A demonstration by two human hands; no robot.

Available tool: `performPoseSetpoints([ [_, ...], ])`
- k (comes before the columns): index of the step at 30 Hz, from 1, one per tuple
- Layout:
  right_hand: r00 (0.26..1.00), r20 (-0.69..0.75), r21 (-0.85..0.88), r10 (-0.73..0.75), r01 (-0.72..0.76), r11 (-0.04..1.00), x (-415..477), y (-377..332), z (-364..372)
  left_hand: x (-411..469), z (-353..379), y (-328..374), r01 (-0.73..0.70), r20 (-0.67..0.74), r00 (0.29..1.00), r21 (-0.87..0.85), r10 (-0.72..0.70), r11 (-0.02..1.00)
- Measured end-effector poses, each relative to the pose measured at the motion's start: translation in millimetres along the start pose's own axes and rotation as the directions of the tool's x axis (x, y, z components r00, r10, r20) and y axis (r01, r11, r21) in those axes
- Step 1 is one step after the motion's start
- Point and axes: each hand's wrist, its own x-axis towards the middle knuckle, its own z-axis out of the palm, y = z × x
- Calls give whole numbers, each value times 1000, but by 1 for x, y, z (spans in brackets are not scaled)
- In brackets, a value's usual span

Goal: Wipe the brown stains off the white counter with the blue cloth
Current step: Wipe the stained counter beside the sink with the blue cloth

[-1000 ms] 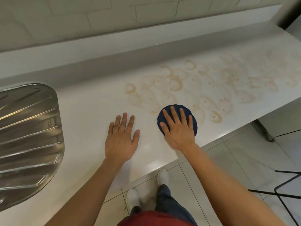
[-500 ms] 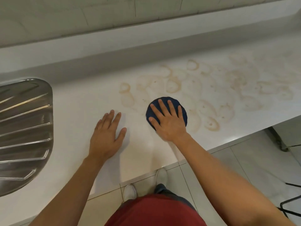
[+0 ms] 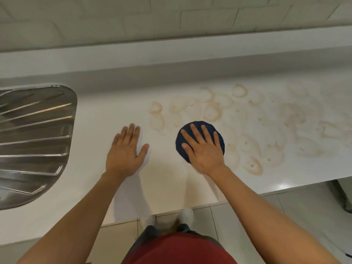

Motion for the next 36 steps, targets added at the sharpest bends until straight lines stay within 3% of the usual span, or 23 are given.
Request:
performPoseSetpoints([
  [4,1000,6,-4,28,-28,1000,30,-38,2,-1,0,-2,-5,-3,1000,19,5,1000],
  [10,994,-18,-31,-107,107,994,-20,-51,21,-2,4,-3,-26,-50,998,22,27,999],
  [15,1000,-20,-24,22,-23,999,-21,-2,7,-2,6,-2,-26,-53,998,22,27,999],
  [18,997,-6,-22,72,-72,997,19,-13,-5,-1,5,-2,-13,-52,999,15,14,1000],
  [23,999,16,-40,-33,33,999,37,-55,2,1,6,-4,-6,-30,1000,28,7,1000],
  [27,991,9,-34,-134,135,990,2,-37,11,1,7,-5,-7,-23,1000,31,7,999],
  [33,993,-5,-31,117,-117,993,30,-22,4,3,5,-6,-7,16,1000,24,6,1000],
  [36,996,21,-23,90,-89,996,37,-55,10,5,0,-6,-6,22,1000,-19,6,1000],
])
